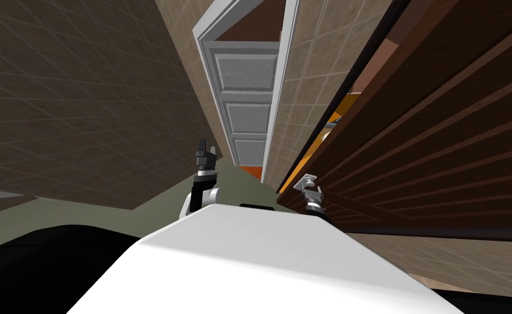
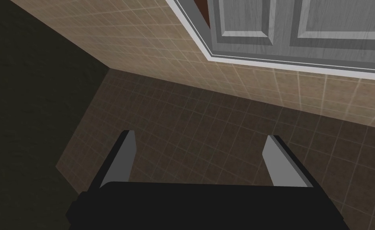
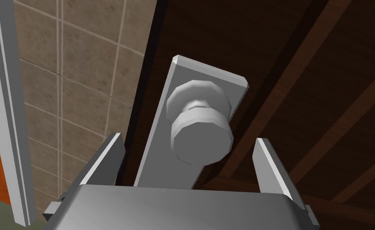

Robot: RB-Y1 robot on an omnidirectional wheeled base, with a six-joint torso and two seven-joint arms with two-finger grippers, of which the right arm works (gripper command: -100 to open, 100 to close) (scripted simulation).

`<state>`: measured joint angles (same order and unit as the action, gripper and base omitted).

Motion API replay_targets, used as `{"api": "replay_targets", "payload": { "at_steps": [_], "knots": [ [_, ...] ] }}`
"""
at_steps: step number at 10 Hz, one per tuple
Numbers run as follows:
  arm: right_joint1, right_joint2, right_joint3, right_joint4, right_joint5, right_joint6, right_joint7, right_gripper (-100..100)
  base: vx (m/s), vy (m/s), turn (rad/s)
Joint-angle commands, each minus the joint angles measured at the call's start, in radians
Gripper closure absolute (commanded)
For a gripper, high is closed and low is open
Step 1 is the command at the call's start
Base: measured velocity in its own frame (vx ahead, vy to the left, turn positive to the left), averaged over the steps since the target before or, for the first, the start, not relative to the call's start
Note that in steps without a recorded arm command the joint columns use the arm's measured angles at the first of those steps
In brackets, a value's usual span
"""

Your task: Pull the door open

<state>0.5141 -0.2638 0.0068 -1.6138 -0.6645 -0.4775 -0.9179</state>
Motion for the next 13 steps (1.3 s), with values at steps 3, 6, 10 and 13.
{"api": "replay_targets", "payload": {
  "at_steps": [3, 6, 10, 13],
  "knots": [
    [0.034, 0.019, 0.032, -0.048, -0.056, -0.006, -0.083, -100, -0.059, -0.013, 0.009],
    [0.06, 0.035, 0.057, -0.087, -0.1, -0.009, -0.142, -100, -0.077, -0.004, 0.007],
    [0.033, -0.002, -0.003, -0.04, -0.123, -0.008, -0.167, -100, 0.109, -0.021, 0.11],
    [0.033, -0.005, -0.009, -0.04, -0.126, -0.006, -0.167, 100, 0.087, -0.025, 0.029]
  ]
}}
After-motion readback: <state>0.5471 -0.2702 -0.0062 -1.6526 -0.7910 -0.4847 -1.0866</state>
